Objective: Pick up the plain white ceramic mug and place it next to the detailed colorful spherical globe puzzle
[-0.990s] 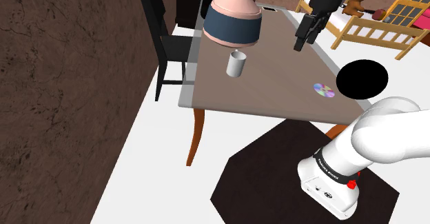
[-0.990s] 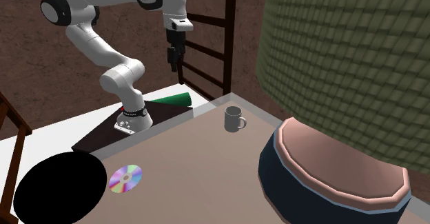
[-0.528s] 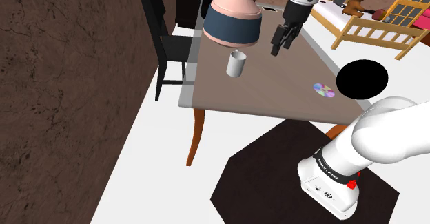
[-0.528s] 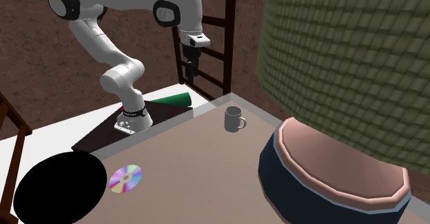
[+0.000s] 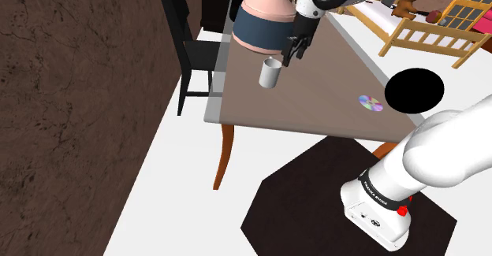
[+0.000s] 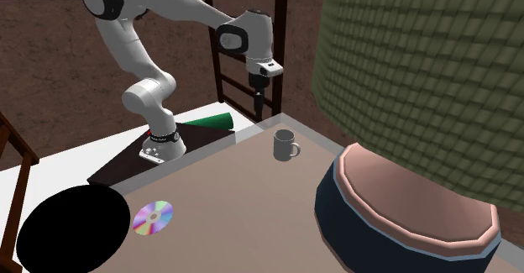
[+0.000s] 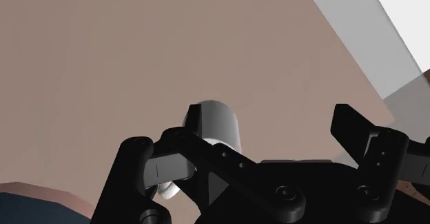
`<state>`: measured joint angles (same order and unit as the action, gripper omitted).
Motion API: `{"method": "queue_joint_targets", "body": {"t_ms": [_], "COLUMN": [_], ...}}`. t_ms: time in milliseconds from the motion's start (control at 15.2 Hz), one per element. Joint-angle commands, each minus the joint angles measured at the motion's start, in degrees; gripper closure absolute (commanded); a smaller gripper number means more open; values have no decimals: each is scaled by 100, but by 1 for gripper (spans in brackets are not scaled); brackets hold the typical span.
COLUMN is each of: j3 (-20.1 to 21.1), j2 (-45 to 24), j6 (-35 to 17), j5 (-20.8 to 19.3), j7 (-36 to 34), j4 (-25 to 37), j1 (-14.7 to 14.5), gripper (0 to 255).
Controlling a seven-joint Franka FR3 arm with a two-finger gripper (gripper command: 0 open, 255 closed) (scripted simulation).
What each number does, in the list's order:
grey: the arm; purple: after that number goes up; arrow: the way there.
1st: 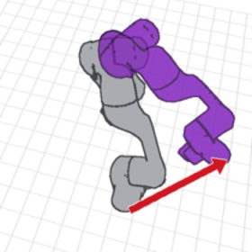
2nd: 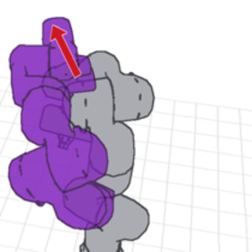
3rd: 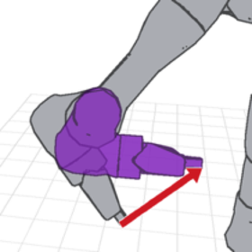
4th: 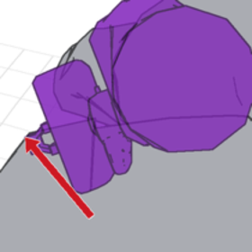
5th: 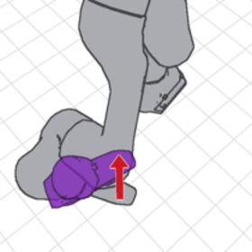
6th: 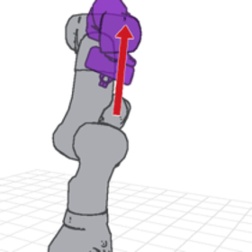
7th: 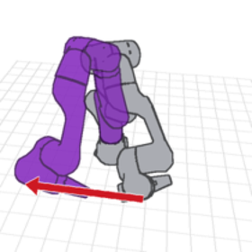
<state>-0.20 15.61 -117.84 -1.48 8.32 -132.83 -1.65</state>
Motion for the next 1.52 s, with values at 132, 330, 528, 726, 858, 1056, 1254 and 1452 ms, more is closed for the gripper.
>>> {"method": "queue_joint_targets", "body": {"t_ms": [132,330,528,726,858,1056,1254,1452], "j3": [-15,-2,8,6,5,4,4,4], "j2": [-831,-1469,-1886,-2017,-2109,-2184,-2185,-2184], "j6": [-548,-870,-1101,-1318,-1461,-1573,-1573,-1572], "j5": [14,31,40,37,35,34,33,34], "j7": [125,193,231,229,228,227,227,227], "j4": [398,793,1025,939,888,851,851,851], "j1": [-17,-37,-47,-45,-44,-43,-43,-43], "gripper": [0,0,0,0,0,0,0,0]}}
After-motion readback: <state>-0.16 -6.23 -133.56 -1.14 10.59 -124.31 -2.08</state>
